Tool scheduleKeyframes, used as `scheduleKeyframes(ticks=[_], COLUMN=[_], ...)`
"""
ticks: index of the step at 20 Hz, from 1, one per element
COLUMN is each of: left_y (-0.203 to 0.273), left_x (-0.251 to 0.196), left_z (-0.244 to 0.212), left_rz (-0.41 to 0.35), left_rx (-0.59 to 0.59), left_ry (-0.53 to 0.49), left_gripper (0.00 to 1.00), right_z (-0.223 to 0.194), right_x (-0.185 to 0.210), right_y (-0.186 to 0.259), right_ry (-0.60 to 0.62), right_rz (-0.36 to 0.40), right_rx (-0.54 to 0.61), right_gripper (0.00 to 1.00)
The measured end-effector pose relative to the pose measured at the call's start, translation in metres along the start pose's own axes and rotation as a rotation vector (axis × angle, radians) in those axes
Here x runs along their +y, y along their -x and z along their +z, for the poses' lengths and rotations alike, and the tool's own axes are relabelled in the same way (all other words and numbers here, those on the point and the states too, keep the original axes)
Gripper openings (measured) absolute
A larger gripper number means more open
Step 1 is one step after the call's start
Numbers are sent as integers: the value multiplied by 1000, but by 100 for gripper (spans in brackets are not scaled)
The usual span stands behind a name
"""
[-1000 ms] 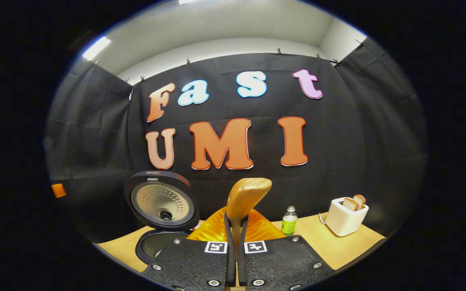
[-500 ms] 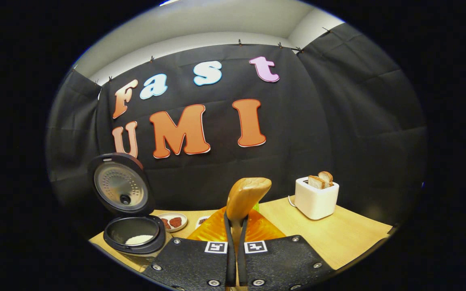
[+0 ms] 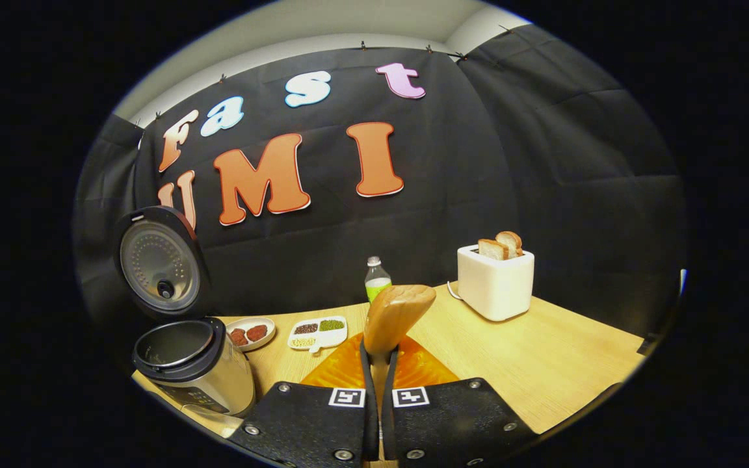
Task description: Close the left gripper, press the button to open the rice cooker; take a wooden spoon from the chopstick holder with the right hand, scoop a spoonful of rice and pour it into the rice cooker, then put the wooden spoon back into the chopstick holder.
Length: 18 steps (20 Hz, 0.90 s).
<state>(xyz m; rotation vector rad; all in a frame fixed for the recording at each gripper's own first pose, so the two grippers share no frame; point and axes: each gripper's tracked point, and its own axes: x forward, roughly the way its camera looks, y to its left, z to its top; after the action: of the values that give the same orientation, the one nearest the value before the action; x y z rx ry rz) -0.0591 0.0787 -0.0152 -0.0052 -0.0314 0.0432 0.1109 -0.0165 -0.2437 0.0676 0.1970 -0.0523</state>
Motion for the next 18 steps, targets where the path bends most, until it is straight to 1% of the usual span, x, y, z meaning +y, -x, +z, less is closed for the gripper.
scheduleKeyframes(ticks=[5,6,8,9,10,11,12,13,14,15,16,17,18], left_y=[-6,-9,-11,-10,-12,-13,-15,-16,-18,-19,-21,-22,-24], left_x=[-3,-4,-6,-7,-10,-13,-14,-15,-17,-19,-22,-24,-27], left_z=[-2,-2,0,1,1,1,3,4,5,7,10,11,14], left_rz=[11,13,13,11,4,0,1,4,6,8,9,9,10], left_rx=[5,3,2,-1,0,1,0,-2,-3,-6,-9,-11,-13], left_ry=[-5,-8,-14,-15,-15,-15,-19,-25,-30,-33,-34,-35,-37], left_gripper=[99,99,97,97,97,97,99,97,97,100,97,97,97], right_z=[-27,-34,-49,-46,-42,-36,-34,-32,-31,-29,-29,-29,-28], right_x=[-2,-1,1,3,-2,-6,-11,-16,-21,-28,-37,-45,-53], right_y=[-14,-15,-17,-16,-17,-16,-16,-15,-15,-13,-13,-11,-10], right_ry=[-2,-4,11,12,18,25,35,40,43,47,51,55,61], right_rz=[17,21,40,49,41,30,14,3,-9,-26,-47,-66,-85], right_rx=[48,63,110,92,84,71,63,61,61,63,68,73,77], right_gripper=[2,5,8,10,14,15,18,21,28,33,49,57,69])
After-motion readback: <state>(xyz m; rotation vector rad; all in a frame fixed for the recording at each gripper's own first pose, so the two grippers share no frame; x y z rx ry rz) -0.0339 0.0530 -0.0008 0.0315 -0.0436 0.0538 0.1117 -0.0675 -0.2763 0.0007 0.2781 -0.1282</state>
